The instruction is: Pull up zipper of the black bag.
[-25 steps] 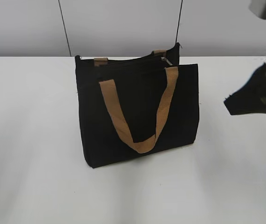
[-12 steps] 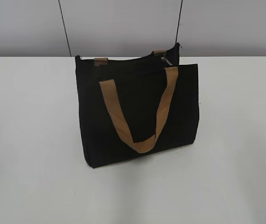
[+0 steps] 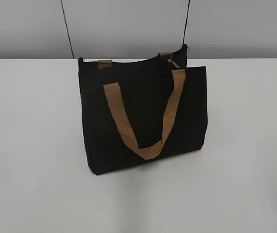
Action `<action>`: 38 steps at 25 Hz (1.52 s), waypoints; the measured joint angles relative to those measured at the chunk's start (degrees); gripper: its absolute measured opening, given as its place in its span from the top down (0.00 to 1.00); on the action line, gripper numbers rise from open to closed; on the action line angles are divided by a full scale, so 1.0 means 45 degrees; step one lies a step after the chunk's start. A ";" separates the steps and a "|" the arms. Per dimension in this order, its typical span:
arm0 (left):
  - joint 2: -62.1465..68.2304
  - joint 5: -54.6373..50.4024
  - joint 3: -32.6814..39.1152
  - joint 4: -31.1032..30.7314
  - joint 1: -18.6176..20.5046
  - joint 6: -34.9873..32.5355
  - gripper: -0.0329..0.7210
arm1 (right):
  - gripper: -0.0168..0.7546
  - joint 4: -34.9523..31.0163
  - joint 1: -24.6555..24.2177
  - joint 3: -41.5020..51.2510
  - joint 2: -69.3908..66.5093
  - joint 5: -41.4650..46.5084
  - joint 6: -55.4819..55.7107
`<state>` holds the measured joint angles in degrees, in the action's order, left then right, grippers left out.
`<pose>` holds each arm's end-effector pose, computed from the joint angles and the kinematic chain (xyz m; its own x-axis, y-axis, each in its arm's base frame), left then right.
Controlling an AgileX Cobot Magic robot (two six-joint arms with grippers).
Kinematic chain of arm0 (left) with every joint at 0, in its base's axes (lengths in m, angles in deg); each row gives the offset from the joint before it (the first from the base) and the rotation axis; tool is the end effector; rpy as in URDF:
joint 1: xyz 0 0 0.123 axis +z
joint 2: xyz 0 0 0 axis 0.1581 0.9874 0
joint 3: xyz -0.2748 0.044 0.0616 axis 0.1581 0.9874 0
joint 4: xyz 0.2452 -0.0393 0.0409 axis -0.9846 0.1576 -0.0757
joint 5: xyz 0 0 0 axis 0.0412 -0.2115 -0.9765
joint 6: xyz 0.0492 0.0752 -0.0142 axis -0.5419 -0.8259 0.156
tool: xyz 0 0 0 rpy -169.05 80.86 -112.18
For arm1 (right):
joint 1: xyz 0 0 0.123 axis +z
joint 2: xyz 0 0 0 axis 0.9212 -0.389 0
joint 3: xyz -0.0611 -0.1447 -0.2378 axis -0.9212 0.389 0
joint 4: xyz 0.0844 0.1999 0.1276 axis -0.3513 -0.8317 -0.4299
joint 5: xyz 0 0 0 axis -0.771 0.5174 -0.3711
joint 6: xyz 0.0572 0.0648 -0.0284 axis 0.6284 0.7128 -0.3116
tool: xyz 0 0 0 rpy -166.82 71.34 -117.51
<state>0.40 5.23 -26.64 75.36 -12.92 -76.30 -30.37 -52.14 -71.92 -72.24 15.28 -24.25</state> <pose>0.0058 0.0021 0.2860 -0.5086 0.1044 -0.8547 0.2918 0.9548 -0.0570 0.0127 0.0122 0.2716 -0.5669 -0.2025 -0.7985 -0.3581 0.9335 0.0175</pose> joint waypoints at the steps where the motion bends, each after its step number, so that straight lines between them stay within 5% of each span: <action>1: 0.0000 0.0054 0.0072 -0.0002 0.0000 0.0000 0.39 | 0.46 0.0062 0.0000 0.0034 0.0061 0.0039 0.0012; 32: 0.0000 0.0200 0.0105 -0.0069 0.0027 0.0000 0.53 | 0.50 0.0569 0.0000 0.0049 0.0062 0.0039 0.0101; 38: -0.0379 0.0212 0.0105 -0.0069 0.0851 0.0000 0.57 | 0.50 0.0540 -0.0939 0.0049 0.0294 0.0039 0.0101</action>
<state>-1.31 6.18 -26.17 75.05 -9.09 -76.30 -27.94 -56.37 -71.70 -70.92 15.45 -23.80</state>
